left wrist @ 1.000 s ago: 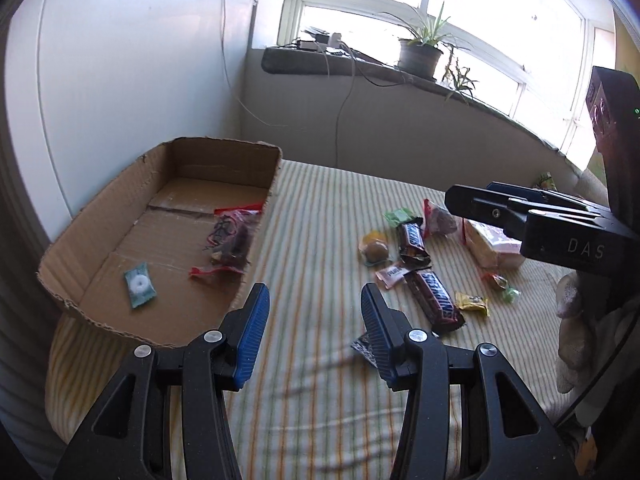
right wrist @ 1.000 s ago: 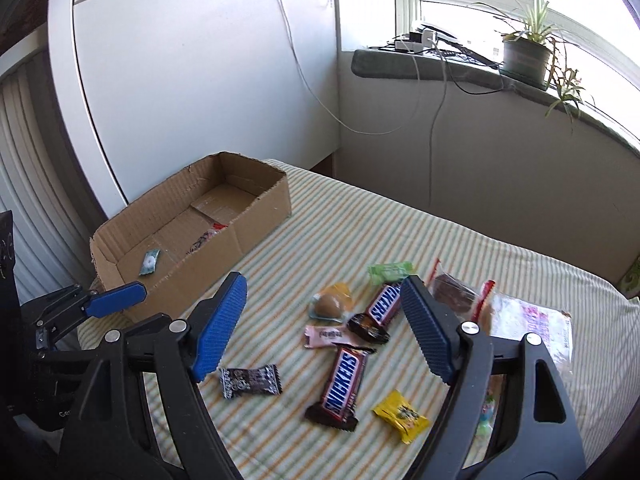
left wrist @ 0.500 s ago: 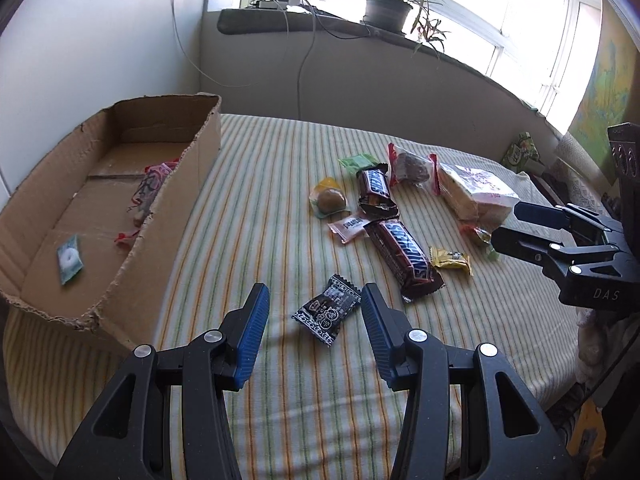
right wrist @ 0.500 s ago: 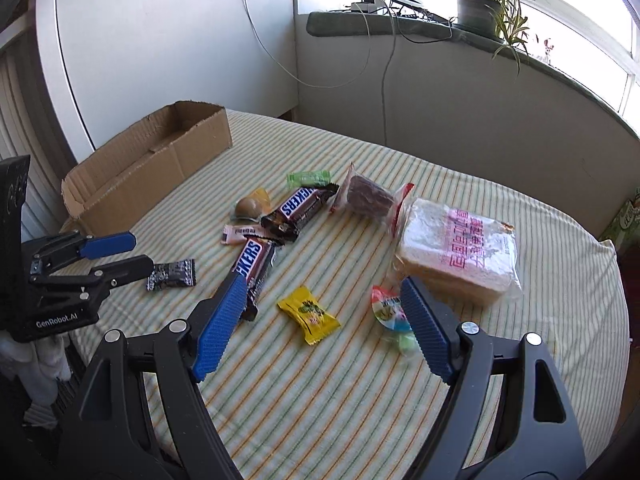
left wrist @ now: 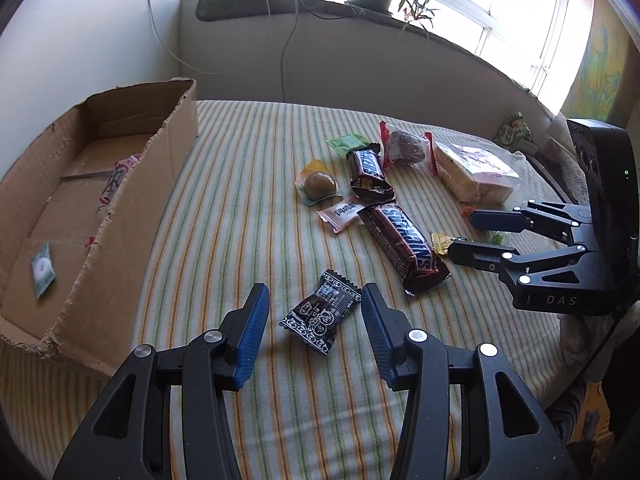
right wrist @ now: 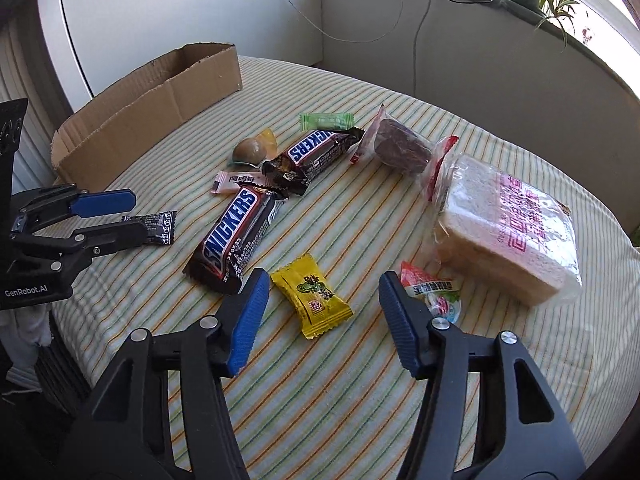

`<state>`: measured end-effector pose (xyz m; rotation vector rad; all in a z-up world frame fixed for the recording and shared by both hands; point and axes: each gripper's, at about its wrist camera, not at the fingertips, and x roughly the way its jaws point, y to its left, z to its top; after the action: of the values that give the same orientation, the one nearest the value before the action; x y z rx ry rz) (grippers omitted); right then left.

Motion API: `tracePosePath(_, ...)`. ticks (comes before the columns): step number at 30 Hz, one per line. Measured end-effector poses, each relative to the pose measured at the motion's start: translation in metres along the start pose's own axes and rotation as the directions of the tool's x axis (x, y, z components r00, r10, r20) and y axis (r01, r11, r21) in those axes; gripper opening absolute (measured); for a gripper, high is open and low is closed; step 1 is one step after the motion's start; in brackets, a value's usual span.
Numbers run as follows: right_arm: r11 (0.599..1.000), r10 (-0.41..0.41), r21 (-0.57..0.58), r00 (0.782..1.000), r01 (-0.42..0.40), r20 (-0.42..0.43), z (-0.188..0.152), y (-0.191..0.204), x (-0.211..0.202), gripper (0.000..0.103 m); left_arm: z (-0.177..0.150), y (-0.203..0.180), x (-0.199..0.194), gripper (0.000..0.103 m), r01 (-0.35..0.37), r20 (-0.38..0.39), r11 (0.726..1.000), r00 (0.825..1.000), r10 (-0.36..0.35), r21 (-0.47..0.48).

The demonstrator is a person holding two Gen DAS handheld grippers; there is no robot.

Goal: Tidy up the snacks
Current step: 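Grasp the dark candy packet with the left tool while the right tool grasps the yellow candy, then carry both candies into the cardboard box and open both tools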

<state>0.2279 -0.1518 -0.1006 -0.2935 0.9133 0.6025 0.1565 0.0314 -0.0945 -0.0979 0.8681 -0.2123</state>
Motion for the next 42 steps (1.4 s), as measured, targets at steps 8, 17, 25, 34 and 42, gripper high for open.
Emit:
tracePosePath(8,0.999,0.024,-0.045,0.999,-0.026,-0.041,0.002,0.008,0.012,0.05,-0.004,-0.007,0.008,0.035,0.004,-0.032,0.999,0.999,-0.003,0.041)
tracePosePath(17,0.999,0.024,-0.045,0.999,-0.026,-0.042,0.0,0.01,0.01,0.031,-0.005,-0.007,0.008,0.025,-0.023,-0.018,0.999,1.0,0.024,0.046)
tracePosePath(25,1.0,-0.002,-0.013,1.0,0.001,-0.026,-0.001,0.006,0.004,0.028,-0.005,-0.006,0.002,0.024,-0.017,-0.002,0.999,1.0,0.017,0.027)
tracePosePath(34,1.0,-0.021,0.005,0.999,0.021,0.035,0.009,0.004,-0.021,0.028,0.002,-0.003,-0.017,0.024,-0.018,0.053,1.0,0.998,0.018,0.013)
tracePosePath(42,0.999,-0.026,-0.017,0.996,0.027,0.089,0.029,0.018,-0.038,0.028,0.008,0.007,-0.036,0.024,-0.035,0.105,0.999,0.994,0.035,-0.007)
